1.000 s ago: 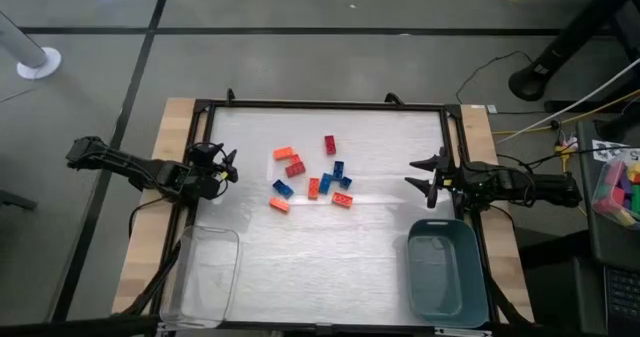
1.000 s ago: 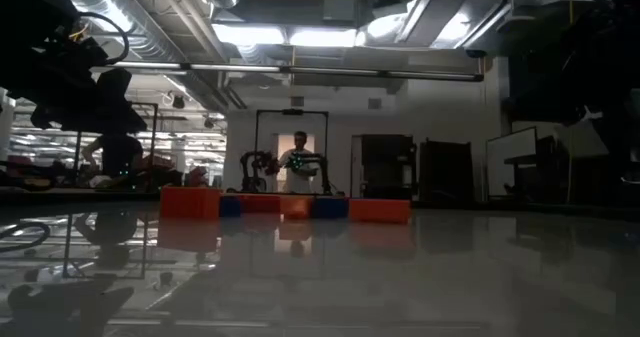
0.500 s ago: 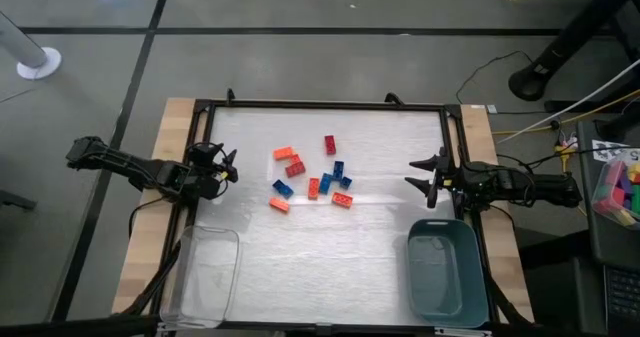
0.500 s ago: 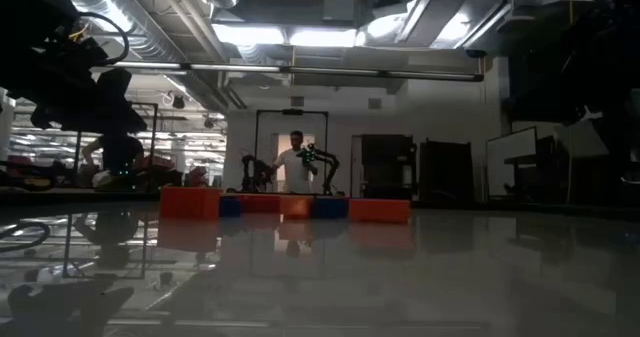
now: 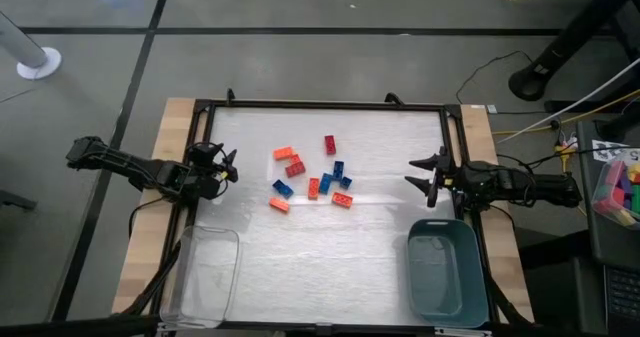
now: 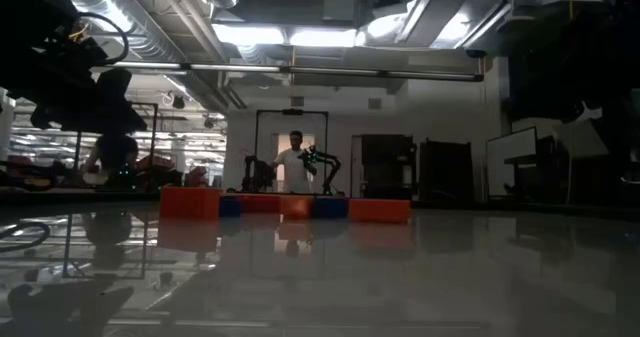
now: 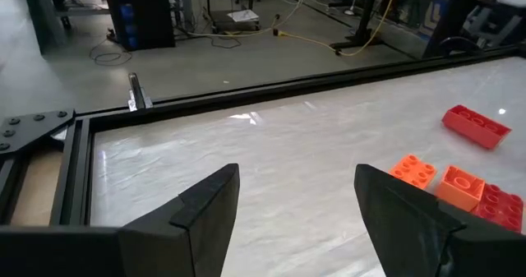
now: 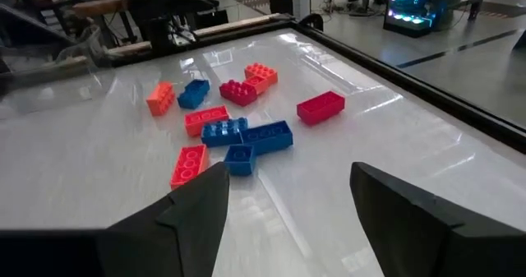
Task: Sort blocks by size
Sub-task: Put the large red game piece into the blue bin
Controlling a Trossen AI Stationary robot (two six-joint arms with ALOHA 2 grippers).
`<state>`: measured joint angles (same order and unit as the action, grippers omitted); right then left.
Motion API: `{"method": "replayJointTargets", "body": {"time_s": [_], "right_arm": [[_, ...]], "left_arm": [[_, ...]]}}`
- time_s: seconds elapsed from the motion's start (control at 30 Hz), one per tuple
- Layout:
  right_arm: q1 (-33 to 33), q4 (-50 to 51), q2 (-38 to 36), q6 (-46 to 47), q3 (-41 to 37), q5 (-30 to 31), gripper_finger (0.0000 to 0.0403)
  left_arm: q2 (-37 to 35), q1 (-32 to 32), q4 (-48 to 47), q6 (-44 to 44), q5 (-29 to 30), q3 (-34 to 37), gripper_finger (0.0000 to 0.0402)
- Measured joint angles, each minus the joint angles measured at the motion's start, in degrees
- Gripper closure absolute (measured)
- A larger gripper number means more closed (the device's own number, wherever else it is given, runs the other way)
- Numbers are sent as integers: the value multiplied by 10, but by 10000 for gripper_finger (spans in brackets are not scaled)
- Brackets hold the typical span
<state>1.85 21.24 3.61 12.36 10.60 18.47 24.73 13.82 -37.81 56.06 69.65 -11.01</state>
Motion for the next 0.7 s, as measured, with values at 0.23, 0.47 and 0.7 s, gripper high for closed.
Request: {"method": "replayJointTargets", "body": {"time_s": [0.23, 0.47, 0.7], "right_arm": [[0, -208, 16, 23, 0, 0, 150], [-1, -318, 134, -22, 16, 59, 150], [-51, -321, 347, 2, 121, 78, 150]], "left_arm": [[0, 0, 42, 50, 20, 2, 171], [0, 0, 57, 37, 26, 2, 171], [0, 0, 53, 3, 30, 2, 171]]}}
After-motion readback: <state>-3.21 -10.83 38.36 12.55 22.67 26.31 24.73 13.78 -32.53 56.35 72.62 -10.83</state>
